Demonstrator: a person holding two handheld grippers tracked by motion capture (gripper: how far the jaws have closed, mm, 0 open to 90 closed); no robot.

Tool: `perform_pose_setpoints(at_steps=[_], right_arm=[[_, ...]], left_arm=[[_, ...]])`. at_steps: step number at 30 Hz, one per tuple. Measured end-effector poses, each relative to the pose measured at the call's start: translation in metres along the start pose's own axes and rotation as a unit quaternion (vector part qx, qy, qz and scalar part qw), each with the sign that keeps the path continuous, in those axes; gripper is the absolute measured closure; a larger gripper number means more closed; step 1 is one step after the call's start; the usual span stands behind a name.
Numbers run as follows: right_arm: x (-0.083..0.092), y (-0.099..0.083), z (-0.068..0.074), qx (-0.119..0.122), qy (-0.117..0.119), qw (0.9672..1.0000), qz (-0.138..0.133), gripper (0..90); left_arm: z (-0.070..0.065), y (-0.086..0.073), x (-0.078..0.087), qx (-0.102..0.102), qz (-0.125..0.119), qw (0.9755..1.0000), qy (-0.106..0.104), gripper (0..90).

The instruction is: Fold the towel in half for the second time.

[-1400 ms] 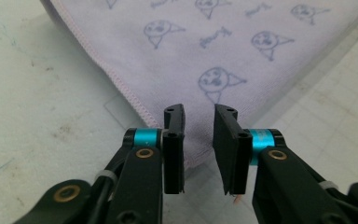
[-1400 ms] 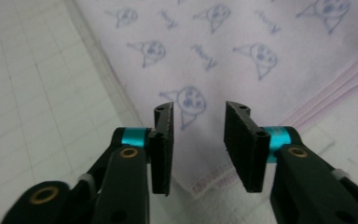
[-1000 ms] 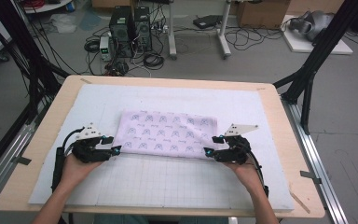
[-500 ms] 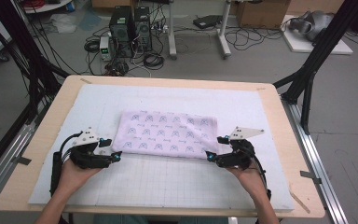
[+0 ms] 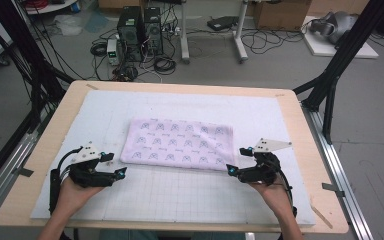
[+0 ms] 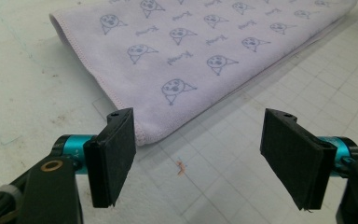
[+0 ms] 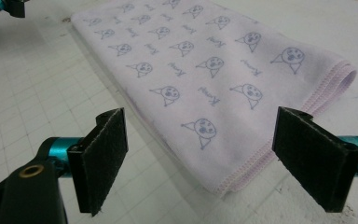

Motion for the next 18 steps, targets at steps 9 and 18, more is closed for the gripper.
perform_pose_setpoints(at_steps=[9, 18], right_arm=[[0.016, -0.008, 0.006, -0.002, -0.007, 0.9999, -0.011, 11.9], [0.034, -0.016, 0.011, 0.012, -0.008, 0.9997, -0.021, 11.5]], left_arm=[[-0.005, -0.004, 0.009, -0.002, -0.003, 1.0000, 0.000, 20.6], [-0.008, -0.009, 0.018, 0.002, -0.005, 1.0000, 0.008, 15.5]])
Point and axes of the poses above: each handheld gripper's, and its own axes: x roughly backward along the jaws, y roughly out of its top, z roughly to its left, the point moved 4 cm from there along -x, roughly forward along the jaws, and after that the axes turned 7 degrees about z, right-handed, at the moved point
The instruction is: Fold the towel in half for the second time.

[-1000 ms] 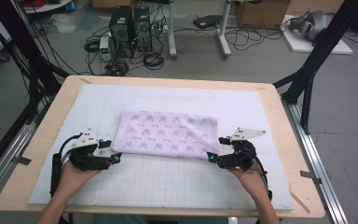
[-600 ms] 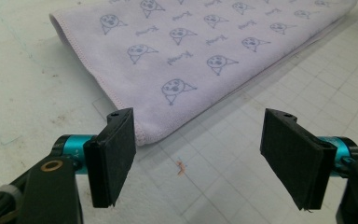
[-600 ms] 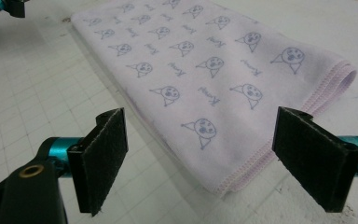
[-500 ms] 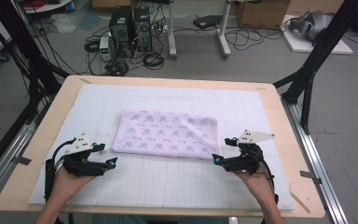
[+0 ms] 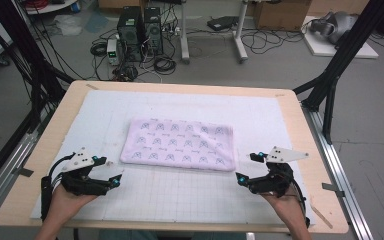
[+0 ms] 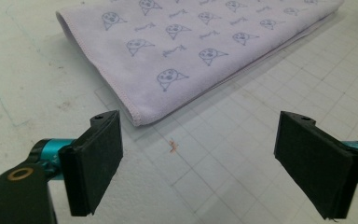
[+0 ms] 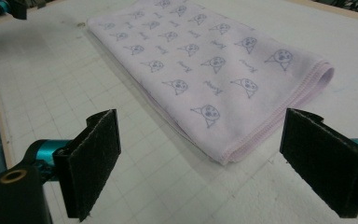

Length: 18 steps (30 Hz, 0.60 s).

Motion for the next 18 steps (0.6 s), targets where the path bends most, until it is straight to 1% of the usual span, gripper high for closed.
perform_pose_setpoints(at_steps=[3, 10, 14, 16, 18], right_arm=[[0.004, -0.004, 0.001, 0.001, -0.004, 1.0000, -0.005, 11.5], [0.013, -0.012, 0.002, -0.005, -0.014, 0.9999, -0.006, 11.5], [0.017, -0.016, 0.000, -0.007, -0.016, 0.9998, -0.008, 11.5], [0.018, -0.017, 0.000, -0.013, -0.016, 0.9998, -0.008, 11.5], [0.019, -0.019, -0.001, -0.012, -0.017, 0.9998, -0.009, 11.5]], left_arm=[[0.000, -0.001, 0.002, 0.003, -0.004, 1.0000, 0.006, 14.7], [-0.002, 0.000, 0.008, 0.004, -0.006, 1.0000, 0.002, 13.9], [-0.002, -0.001, 0.009, 0.005, -0.010, 0.9999, 0.004, 13.9], [-0.002, -0.002, 0.009, 0.006, -0.009, 0.9999, 0.003, 13.9], [-0.002, -0.003, 0.009, 0.009, -0.010, 0.9999, 0.005, 13.9]])
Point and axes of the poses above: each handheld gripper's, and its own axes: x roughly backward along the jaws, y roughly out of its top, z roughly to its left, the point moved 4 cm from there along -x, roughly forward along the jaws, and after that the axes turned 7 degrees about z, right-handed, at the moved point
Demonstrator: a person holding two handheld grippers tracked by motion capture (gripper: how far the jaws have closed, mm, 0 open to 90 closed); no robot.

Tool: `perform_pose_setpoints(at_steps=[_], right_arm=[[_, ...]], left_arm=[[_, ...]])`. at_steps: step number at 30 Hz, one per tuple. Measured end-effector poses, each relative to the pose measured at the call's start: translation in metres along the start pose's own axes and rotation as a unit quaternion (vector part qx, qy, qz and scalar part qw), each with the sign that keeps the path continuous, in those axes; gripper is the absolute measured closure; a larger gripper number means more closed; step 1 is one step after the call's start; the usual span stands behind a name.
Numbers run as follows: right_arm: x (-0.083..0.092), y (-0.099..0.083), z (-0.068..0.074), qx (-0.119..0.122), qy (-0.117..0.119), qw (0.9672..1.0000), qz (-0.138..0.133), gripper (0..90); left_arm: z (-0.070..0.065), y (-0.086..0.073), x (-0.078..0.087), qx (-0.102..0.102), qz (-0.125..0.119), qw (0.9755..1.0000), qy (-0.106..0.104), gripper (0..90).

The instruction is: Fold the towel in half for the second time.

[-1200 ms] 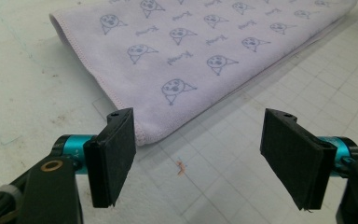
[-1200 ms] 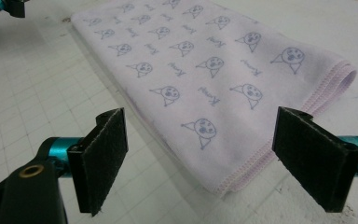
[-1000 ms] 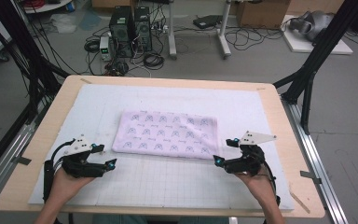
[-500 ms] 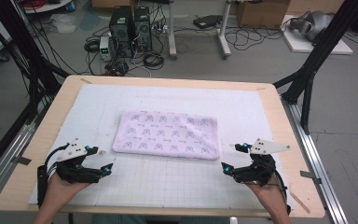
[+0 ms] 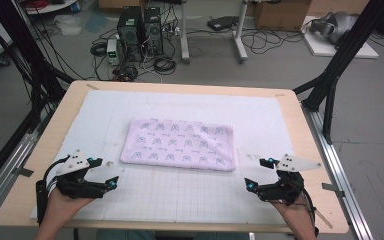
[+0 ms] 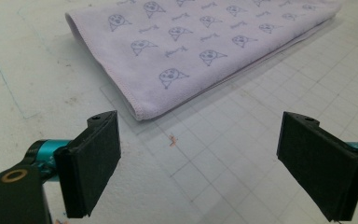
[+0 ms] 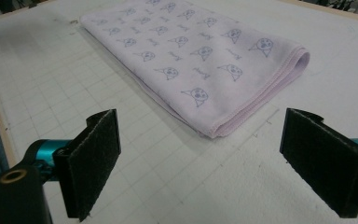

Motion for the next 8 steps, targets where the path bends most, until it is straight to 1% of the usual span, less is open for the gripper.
perform_pose_setpoints(at_steps=[2, 4, 8], right_arm=[[0.0009, -0.0011, -0.0007, -0.002, -0.003, 1.0000, -0.003, 11.5], [0.0014, -0.0017, -0.0016, -0.004, -0.001, 1.0000, -0.005, 11.5], [-0.0001, -0.0014, -0.0017, -0.006, 0.000, 0.9999, -0.009, 11.5]], left_arm=[[-0.0001, -0.0005, 0.0001, 0.000, 0.000, 1.0000, -0.001, 13.9], [0.0001, -0.0012, 0.0006, -0.003, 0.002, 1.0000, 0.000, 13.9], [0.0007, -0.0026, 0.0011, -0.001, 0.002, 1.0000, 0.003, 14.0]])
Point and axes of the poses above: each handheld gripper's, and its own axes: x roughly backward along the jaws, y roughly out of its top, z roughly to its left, the point moved 4 cm from there along -x, roughly forward along the jaws, and after that the axes turned 7 degrees about z, right-handed, at the moved point
